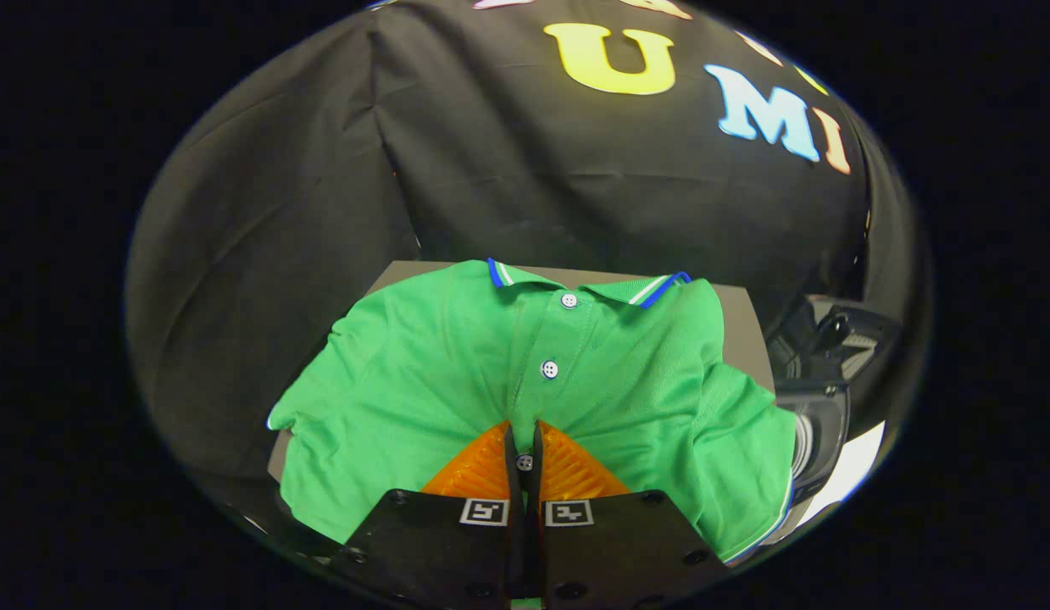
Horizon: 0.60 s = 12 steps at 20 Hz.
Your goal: Put the clothes into the washing machine and then close the washing machine lid.
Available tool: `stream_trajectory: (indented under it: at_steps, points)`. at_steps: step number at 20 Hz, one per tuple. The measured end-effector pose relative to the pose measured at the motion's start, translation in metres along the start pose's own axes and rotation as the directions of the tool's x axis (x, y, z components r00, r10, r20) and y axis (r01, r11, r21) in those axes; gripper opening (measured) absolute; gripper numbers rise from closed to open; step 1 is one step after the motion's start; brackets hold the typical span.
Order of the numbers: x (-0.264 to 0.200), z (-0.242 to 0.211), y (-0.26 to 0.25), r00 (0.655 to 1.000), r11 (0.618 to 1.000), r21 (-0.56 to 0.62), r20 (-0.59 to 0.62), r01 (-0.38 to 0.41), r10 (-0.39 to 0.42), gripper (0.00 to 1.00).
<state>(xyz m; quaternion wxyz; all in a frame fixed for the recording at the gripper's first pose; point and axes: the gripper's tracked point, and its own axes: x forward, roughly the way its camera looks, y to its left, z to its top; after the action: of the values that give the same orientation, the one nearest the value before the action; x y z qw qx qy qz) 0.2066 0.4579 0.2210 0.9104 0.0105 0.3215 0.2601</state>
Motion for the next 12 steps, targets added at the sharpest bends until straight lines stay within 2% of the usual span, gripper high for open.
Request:
stream_trajectory:
  at_steps: [5,9,12]
  points:
    - [-0.021,0.020,0.000,0.998,0.999,0.000,0.051,-0.043,0.043,0.02]
    - [-0.062,0.062,0.001,0.983,0.997,-0.076,0.177,-0.034,0.047,0.02]
    - [-0.106,0.095,0.002,0.959,0.993,-0.103,0.271,-0.051,0.077,0.02]
